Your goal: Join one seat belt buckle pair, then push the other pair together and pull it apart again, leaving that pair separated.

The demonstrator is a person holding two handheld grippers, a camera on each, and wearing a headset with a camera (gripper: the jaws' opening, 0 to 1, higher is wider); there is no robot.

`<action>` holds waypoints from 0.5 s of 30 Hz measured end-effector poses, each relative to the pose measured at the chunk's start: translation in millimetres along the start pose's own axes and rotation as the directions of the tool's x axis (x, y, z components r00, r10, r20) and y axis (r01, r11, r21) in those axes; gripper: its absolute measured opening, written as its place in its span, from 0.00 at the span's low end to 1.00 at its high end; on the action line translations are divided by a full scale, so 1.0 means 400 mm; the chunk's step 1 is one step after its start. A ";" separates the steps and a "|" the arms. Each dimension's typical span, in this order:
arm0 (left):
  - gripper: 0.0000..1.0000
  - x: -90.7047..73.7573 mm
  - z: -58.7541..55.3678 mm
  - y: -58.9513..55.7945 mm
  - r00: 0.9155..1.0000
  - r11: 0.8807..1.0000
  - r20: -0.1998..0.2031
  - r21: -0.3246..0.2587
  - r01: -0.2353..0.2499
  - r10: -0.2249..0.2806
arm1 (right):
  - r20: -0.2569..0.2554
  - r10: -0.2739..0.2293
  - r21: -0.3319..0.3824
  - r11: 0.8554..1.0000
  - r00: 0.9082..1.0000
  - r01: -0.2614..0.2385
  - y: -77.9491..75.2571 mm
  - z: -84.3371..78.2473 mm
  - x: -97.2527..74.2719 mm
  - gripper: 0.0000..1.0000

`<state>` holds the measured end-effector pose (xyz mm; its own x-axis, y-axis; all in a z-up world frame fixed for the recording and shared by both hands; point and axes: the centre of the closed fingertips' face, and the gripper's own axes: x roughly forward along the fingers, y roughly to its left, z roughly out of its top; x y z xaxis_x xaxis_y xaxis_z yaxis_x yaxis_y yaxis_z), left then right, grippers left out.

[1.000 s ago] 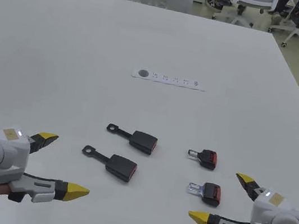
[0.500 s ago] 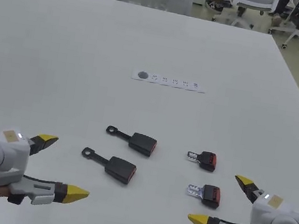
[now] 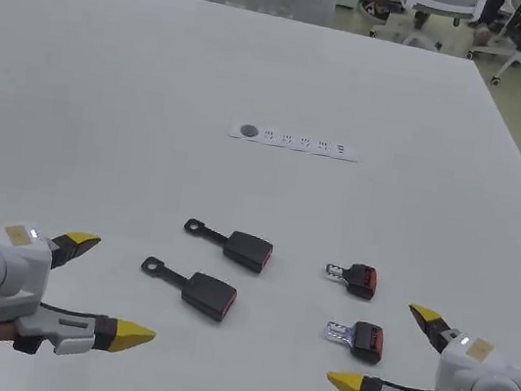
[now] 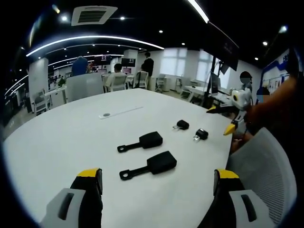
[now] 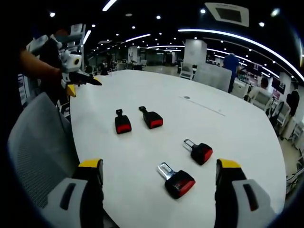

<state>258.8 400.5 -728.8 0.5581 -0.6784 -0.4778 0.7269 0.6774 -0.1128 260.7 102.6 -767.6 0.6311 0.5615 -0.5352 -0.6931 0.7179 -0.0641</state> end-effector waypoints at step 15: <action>1.00 0.001 0.002 0.005 1.000 1.000 0.001 -0.001 -0.002 0.002 | 0.000 0.000 0.002 1.000 1.000 0.000 -0.002 0.002 0.003 1.00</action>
<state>260.8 401.4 -728.6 0.5602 -0.6772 -0.4770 0.7252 0.6793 -0.1127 262.3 103.2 -767.6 0.6312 0.5617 -0.5349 -0.6927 0.7185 -0.0628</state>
